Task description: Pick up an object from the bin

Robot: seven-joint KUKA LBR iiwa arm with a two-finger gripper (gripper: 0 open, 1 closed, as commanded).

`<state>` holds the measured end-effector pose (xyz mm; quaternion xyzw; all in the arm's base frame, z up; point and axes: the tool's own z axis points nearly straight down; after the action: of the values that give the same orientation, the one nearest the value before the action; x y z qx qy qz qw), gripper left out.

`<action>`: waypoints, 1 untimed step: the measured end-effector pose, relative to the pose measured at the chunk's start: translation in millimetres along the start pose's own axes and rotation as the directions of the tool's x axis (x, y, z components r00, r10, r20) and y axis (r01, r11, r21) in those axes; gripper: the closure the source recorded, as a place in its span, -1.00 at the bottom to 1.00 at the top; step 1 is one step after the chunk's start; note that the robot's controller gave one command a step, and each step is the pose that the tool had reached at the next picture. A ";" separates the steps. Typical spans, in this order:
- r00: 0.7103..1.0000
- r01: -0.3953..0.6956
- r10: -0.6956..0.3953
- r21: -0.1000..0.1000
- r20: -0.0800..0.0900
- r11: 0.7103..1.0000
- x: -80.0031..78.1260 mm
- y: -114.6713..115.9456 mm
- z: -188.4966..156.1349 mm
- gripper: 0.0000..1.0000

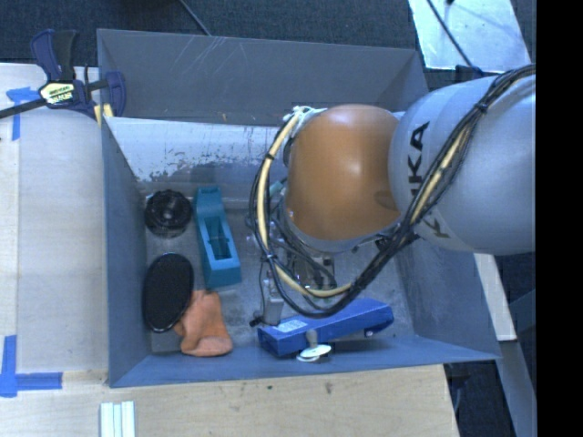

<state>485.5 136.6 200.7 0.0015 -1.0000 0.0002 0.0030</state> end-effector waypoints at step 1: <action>1.000 -0.003 0.003 -0.001 0.008 1.000 -2.0 -0.7 -4.1 -1.00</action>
Offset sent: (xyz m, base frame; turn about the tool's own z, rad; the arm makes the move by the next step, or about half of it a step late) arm 0.0358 0.0573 -0.0584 -0.0101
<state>487.4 135.9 204.8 0.0000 -1.0000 -0.0005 -0.0011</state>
